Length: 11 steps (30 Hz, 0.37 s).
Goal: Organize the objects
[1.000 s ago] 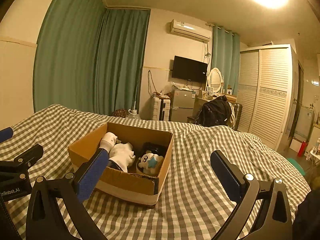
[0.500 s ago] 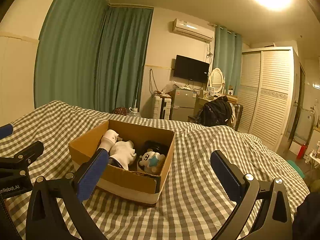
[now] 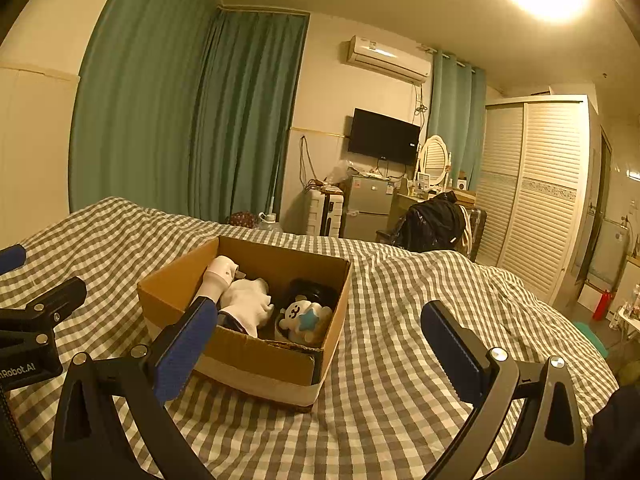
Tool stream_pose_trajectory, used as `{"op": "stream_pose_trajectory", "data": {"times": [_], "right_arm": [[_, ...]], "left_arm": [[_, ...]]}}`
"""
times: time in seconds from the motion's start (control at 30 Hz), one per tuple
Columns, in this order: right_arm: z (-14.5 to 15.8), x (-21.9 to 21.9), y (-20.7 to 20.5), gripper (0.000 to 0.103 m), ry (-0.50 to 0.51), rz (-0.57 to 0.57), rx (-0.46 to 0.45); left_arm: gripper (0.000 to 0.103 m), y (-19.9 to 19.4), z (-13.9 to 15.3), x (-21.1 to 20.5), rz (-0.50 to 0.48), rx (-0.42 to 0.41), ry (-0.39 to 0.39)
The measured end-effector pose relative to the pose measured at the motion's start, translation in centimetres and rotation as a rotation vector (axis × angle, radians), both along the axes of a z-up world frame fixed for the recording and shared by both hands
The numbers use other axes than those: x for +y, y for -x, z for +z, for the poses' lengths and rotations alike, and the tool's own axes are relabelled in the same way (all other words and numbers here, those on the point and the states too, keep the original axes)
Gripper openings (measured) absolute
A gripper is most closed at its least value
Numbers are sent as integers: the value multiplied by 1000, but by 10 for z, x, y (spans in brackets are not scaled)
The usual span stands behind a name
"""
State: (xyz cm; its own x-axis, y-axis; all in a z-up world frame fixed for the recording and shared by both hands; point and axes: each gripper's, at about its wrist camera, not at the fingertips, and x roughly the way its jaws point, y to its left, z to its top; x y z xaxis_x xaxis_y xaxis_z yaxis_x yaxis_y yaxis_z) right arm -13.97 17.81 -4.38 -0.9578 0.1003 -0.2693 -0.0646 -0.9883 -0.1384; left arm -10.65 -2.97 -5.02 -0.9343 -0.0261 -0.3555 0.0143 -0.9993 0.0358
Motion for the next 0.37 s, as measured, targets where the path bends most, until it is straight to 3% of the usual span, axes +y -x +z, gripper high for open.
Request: {"op": "stream_pose_trajectory", "data": {"times": [0.37], "right_arm": [[0,0,0,102,5,11,-12]], "left_arm": [[103,-1,2,1,-5,2,3]]}}
